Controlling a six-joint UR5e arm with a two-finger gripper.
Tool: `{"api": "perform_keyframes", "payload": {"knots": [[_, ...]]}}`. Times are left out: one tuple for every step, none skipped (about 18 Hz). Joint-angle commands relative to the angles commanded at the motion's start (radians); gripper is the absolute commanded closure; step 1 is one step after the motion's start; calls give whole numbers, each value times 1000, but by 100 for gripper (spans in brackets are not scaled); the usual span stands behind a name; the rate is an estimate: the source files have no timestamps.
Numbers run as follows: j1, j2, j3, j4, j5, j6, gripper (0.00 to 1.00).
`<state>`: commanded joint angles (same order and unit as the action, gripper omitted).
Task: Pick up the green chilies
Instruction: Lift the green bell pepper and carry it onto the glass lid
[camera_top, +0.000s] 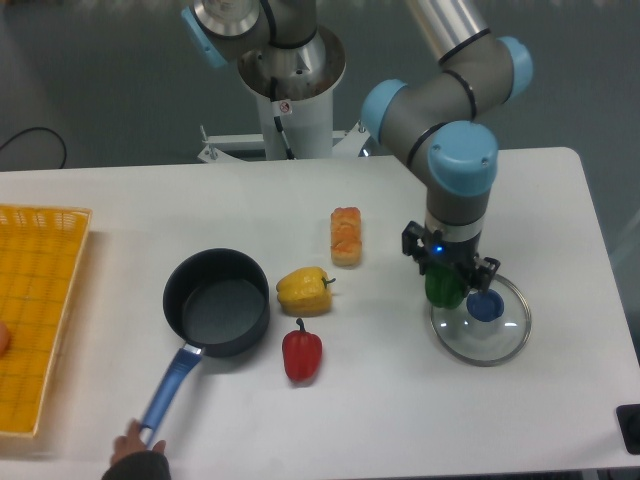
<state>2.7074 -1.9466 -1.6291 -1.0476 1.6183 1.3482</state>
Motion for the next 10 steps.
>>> {"api": "perform_keyframes", "payload": {"knots": [[2,-2,2,-9,14,18,37],[6,-3,2,-12,28,37,37],[8,-5,0,-14,43,69,37],[15,-8,-1,-14,55,110,37],[21,-9,-1,-14,61,150,37],[26,-11,-1,-15,61,187,37],[34,-14,0,-15,60,213,37],[37,-15,0,-15,58,230,37],[40,-15,0,-17,55,247,37],[49,-15,0,-19,52,265,37]]}}
